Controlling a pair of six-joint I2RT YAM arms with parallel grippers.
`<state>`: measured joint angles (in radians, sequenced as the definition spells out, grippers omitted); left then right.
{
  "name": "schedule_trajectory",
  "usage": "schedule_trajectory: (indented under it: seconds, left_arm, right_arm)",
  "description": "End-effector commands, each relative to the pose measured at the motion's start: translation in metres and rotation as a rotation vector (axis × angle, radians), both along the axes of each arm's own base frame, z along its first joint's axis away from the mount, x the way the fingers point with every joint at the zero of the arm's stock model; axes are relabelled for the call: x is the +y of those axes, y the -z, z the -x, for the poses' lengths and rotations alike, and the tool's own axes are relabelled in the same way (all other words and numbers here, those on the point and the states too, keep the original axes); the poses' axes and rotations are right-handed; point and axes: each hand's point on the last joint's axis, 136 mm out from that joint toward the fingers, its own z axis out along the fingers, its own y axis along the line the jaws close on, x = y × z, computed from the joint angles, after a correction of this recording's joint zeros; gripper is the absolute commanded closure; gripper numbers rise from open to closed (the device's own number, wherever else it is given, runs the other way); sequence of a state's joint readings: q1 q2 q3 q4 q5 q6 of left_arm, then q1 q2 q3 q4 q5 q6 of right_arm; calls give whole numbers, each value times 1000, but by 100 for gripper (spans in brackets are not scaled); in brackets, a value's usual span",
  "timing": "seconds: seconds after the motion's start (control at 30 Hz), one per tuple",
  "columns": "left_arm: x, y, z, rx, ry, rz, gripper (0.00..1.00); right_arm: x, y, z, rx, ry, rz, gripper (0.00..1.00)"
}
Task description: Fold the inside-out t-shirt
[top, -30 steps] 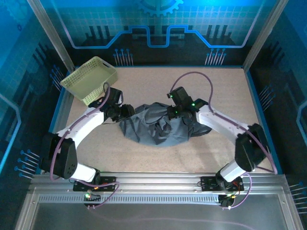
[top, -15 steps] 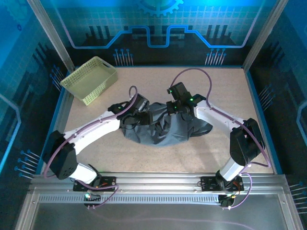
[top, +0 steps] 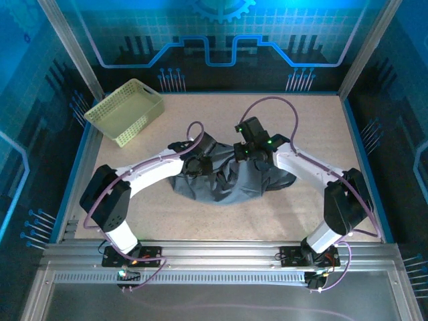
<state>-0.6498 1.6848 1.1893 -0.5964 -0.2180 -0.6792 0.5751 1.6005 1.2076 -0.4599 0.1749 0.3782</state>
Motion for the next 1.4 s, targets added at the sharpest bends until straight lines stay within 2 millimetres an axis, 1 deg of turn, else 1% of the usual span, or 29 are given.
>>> schedule_trajectory:
  seconds: [0.0,0.07,0.17,0.23,0.3,0.33,0.4,0.47,0.5,0.53,0.6,0.63,0.67,0.7,0.73,0.8,0.83,0.9,0.97,1.03,1.1,1.13,1.2,1.27,1.33,1.37]
  left_arm:
    - [6,-9,-13,-33,-32,-25,76]
    - [8,-14,-14,-48,-31,-30,88]
    - [8,-23,-16,-89,-6,-11,100]
    - [13,-28,-17,-108,-6,-13,100]
    - [15,-37,-16,-124,-2,26,100]
    - [13,-46,-13,-148,10,57,100]
    - [8,-71,-6,-190,27,144,100]
    - [1,-105,5,-253,60,244,100]
    - [1,-120,10,-288,65,277,100]
    - [3,-130,13,-315,64,298,100]
    - [10,-139,17,-352,53,313,100]
    - [14,-139,16,-349,45,319,100]
    - [17,-134,14,-330,33,325,100]
    - [20,-129,11,-310,20,329,100]
    - [22,-125,8,-297,9,329,100]
    - [25,-119,3,-284,-7,326,100]
    - [26,-117,1,-282,-9,324,100]
    - [28,-111,-4,-274,-19,318,100]
    - [31,-105,-7,-261,-33,311,100]
    - [33,-98,-9,-249,-40,314,100]
    - [37,-94,-10,-243,-49,314,100]
    - [38,-93,-10,-241,-53,311,100]
    - [40,-91,-9,-239,-58,311,100]
    - [41,-90,-8,-235,-55,311,100]
    - [42,-89,-7,-230,-56,308,100]
    - [42,-89,-7,-231,-56,309,100]
  right_arm:
    - [-11,-7,-4,-15,47,-8,100]
    - [-18,-4,-7,0,75,-2,100]
    - [-29,-1,-13,43,120,-1,100]
    - [-29,-3,-15,47,116,-13,100]
    - [-26,-5,-17,37,99,-15,100]
    - [-25,-7,-18,35,94,-13,100]
    - [-26,-8,-23,30,90,11,100]
    - [-27,-10,-31,18,80,48,100]
    - [-28,-8,-35,10,74,73,100]
    - [-29,-7,-40,4,71,95,100]
    - [-33,-2,-48,1,73,150,100]
    - [-33,0,-50,0,71,165,97]
    - [-33,0,-50,-2,67,179,88]
    - [-32,-5,-48,-12,55,187,74]
    - [-30,-10,-45,-27,44,194,64]
    - [-23,-28,-29,-76,1,214,50]
    - [-21,-37,-20,-97,-12,220,47]
    - [-9,-50,8,-125,-65,200,46]
    - [11,-52,34,-124,-133,132,47]
    - [35,-42,61,-90,-211,66,49]
    - [53,-24,81,-38,-246,34,53]
    - [58,-15,87,-18,-252,26,54]
    - [69,6,92,29,-250,8,55]
    - [73,23,90,70,-225,10,57]
    - [82,33,87,90,-233,6,59]
    - [83,40,84,100,-222,19,59]
